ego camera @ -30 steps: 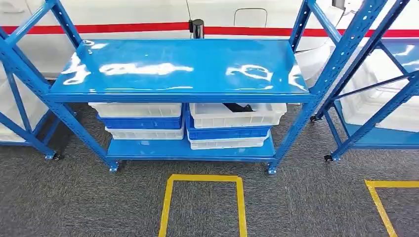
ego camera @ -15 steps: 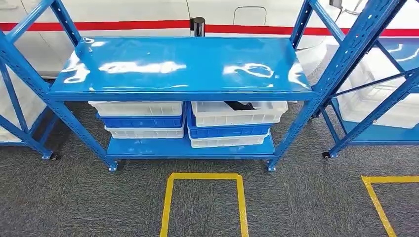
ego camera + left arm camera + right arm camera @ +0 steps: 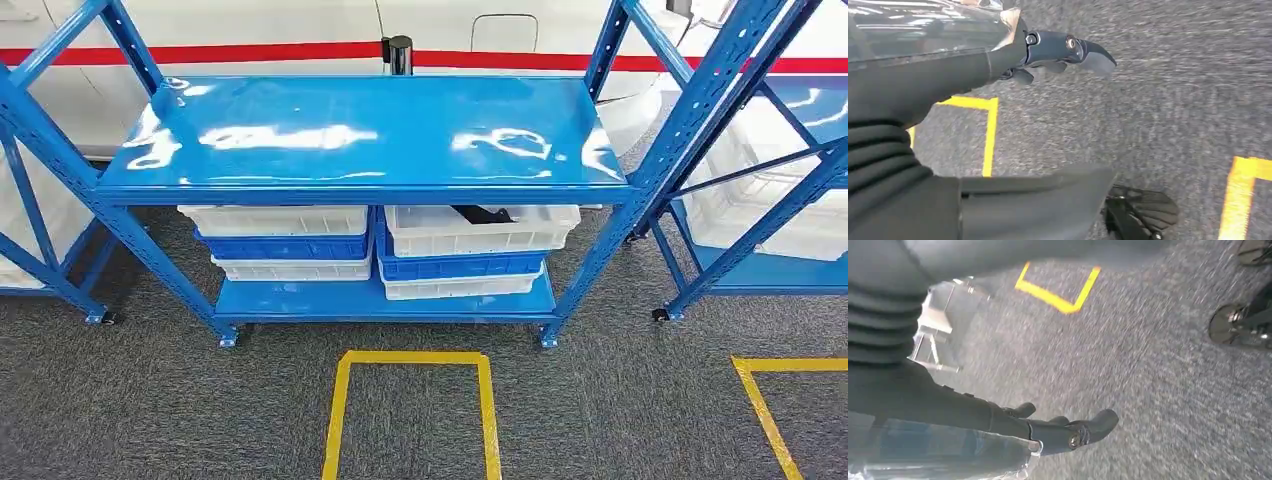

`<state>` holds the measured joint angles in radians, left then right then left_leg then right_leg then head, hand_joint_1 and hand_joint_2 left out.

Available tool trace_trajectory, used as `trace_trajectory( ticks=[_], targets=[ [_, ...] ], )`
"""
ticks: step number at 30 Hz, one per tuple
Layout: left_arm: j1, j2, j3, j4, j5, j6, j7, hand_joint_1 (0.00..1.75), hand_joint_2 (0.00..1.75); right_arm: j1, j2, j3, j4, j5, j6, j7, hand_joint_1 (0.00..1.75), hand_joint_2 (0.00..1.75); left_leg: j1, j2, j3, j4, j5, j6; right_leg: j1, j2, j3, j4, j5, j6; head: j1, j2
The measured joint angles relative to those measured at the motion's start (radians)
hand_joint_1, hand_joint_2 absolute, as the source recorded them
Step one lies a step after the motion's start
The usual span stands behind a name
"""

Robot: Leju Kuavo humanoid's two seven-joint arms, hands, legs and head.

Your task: Take the parts from the cabinet and place them on the table.

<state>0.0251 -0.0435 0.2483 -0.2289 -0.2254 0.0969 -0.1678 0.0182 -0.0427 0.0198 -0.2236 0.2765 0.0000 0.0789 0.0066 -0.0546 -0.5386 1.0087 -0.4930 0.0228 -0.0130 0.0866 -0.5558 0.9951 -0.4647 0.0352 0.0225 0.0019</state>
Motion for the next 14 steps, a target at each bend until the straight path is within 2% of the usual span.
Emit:
trace_trajectory(
  ticks=[3,4,14],
  targets=[
    [0.024,0.007,-0.045,-0.030,0.050,-0.021,0.037,0.00,0.00,0.028,0.006,0.000,-0.029,-0.061,0.000,-0.017,0.00,1.75,0.001,0.000,0.000,0.000,0.000,0.000,0.001,0.000,0.000,0.000,0.000,0.000,0.000,0.000],
    [0.032,0.009,-0.060,-0.040,0.065,-0.028,0.048,0.00,0.00,0.036,0.008,0.000,-0.039,-0.080,0.000,-0.022,0.00,0.00,0.001,0.000,0.000,0.000,0.000,-0.001,0.001,0.000,0.000,0.000,0.000,0.000,0.000,0.000],
    [0.095,0.027,-0.188,-0.127,0.215,-0.088,0.156,0.00,0.00,0.103,0.029,-0.001,-0.124,-0.263,0.000,-0.072,0.00,0.00,0.001,0.000,0.000,0.000,-0.001,-0.001,0.001,0.000,-0.006,0.000,-0.001,0.000,0.000,0.000]
  ],
)
